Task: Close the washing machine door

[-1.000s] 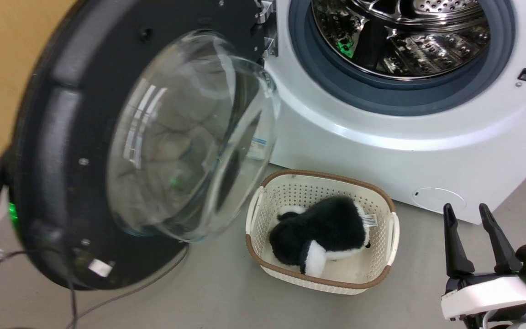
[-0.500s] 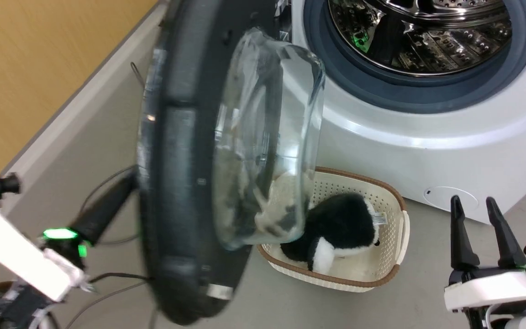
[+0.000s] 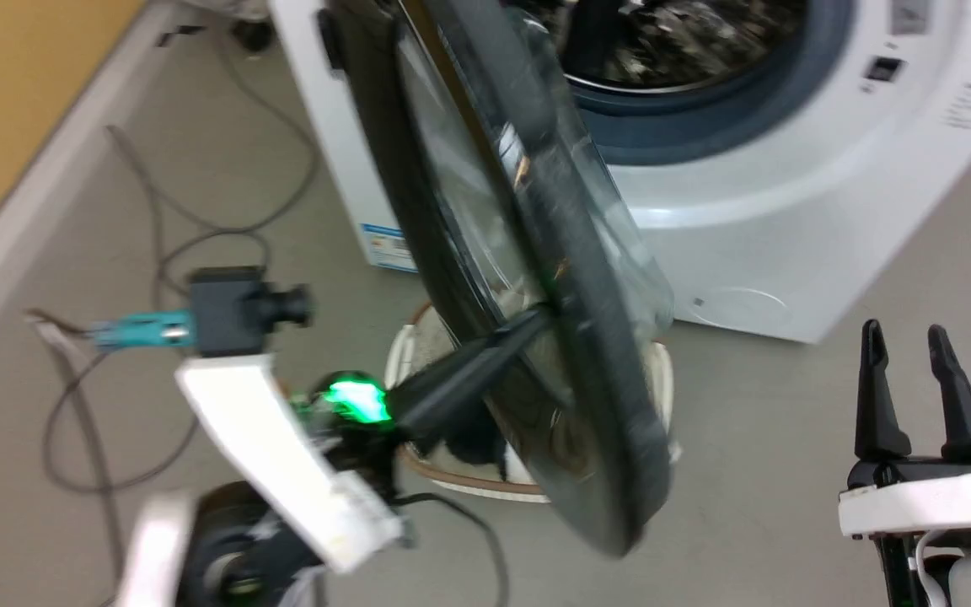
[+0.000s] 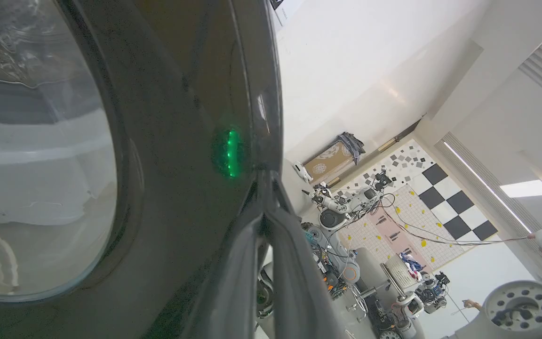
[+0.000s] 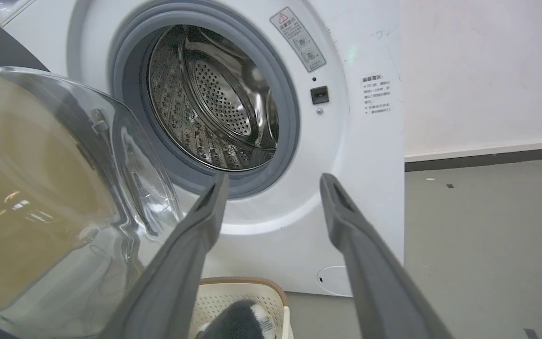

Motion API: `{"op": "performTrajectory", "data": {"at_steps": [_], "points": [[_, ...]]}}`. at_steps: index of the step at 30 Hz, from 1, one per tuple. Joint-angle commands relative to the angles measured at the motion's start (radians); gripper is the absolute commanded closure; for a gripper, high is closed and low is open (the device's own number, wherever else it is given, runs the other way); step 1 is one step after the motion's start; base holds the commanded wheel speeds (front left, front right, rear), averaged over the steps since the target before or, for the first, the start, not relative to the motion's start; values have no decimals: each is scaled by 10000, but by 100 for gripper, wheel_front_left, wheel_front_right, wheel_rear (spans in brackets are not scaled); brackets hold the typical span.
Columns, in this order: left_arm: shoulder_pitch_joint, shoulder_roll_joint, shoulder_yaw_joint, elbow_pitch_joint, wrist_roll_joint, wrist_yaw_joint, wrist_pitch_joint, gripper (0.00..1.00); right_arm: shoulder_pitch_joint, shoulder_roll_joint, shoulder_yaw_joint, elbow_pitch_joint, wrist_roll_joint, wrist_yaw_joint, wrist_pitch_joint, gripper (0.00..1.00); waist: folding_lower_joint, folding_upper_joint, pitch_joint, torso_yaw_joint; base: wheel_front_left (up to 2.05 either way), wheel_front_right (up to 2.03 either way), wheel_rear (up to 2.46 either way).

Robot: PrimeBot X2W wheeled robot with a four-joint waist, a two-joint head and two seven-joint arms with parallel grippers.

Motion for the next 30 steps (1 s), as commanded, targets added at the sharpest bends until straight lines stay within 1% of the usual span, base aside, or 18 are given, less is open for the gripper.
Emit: {"op": "performTrajectory", "data": {"at_steps": [1, 4, 5, 11, 16, 20, 24, 27, 30], "points": [[-363, -18, -656, 380, 75, -45, -620, 100, -202, 26, -2, -11, 88, 8, -47, 0, -1, 0, 252, -800, 0, 0, 0], [-737, 48, -1301, 1018, 139, -45, -1625, 100, -316, 26, 19, -14, 167, 8, -47, 0, -1, 0, 378, -1421, 0, 0, 0], [-737, 48, -1301, 1018, 139, -45, -1625, 100, -316, 26, 19, -14, 167, 8, -47, 0, -1, 0, 378, -1421, 0, 0, 0], [-1443, 481, -2277, 2508, 236, -46, -3551, 100, -487, 26, -104, -21, 269, 8, -47, 0, -1, 0, 589, -2500, 0, 0, 0], [-2045, 770, -2917, 3877, 329, -46, -5060, 100, -458, 26, -201, 5, 376, 8, -47, 0, -1, 0, 679, -3055, 0, 0, 0], [-2505, 897, -3497, 4790, 257, -46, -6057, 100, -393, 26, -211, 32, 427, 8, -47, 0, -1, 0, 679, -3242, 0, 0, 0], [-2793, 1113, -4145, 5217, 79, -46, -6779, 100, -354, 26, -221, 77, 418, 8, -47, 0, -1, 0, 587, -3249, 0, 0, 0], [-2954, 1612, -4661, 5245, 651, -46, -7721, 100, -353, 26, -175, 24, 314, 8, -47, 0, -1, 0, 417, -3230, 0, 0, 0], [-3036, 2176, -5106, 5432, 1560, -46, -8881, 100, -323, 26, -270, -115, 281, 8, -47, 0, -1, 0, 188, -3120, 0, 0, 0]]}}
